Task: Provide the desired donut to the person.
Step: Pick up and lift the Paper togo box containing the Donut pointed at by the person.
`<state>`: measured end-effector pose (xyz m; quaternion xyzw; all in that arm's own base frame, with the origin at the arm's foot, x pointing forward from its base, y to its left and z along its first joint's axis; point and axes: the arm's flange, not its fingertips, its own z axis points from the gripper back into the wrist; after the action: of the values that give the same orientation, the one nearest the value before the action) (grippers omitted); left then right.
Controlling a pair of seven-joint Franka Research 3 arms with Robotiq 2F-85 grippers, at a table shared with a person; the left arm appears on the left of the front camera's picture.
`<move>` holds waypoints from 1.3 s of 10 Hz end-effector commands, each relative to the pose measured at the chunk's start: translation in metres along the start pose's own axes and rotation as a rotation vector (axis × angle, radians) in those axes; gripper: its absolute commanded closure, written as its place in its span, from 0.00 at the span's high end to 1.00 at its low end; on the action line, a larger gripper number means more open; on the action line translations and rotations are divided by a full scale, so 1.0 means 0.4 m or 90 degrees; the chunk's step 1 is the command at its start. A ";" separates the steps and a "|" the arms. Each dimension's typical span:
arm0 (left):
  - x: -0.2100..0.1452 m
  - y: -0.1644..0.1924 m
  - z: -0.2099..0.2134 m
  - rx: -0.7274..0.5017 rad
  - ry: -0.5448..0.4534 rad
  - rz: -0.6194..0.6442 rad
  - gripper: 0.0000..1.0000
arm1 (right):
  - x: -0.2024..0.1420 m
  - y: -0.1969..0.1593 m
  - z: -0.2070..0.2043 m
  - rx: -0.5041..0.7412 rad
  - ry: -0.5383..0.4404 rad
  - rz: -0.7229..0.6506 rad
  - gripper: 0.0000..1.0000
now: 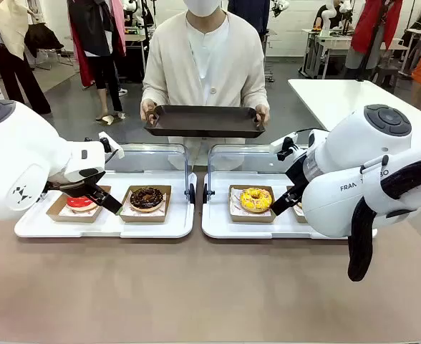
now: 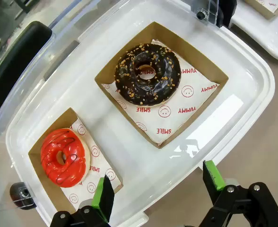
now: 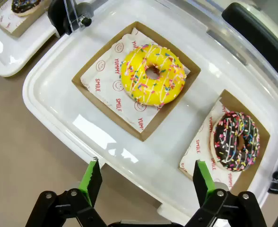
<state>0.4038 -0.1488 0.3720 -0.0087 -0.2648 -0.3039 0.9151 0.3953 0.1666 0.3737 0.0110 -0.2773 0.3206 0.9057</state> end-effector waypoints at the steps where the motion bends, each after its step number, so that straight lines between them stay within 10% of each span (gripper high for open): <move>1: 0.000 0.000 0.000 0.000 0.000 0.000 1.00 | 0.000 0.000 0.000 0.000 0.000 0.000 1.00; 13: 0.000 0.000 0.000 0.000 0.000 0.000 1.00 | 0.000 0.000 0.000 0.000 0.000 0.000 1.00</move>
<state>0.4038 -0.1488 0.3720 -0.0087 -0.2648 -0.3039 0.9151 0.3954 0.1665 0.3737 0.0109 -0.2773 0.3205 0.9057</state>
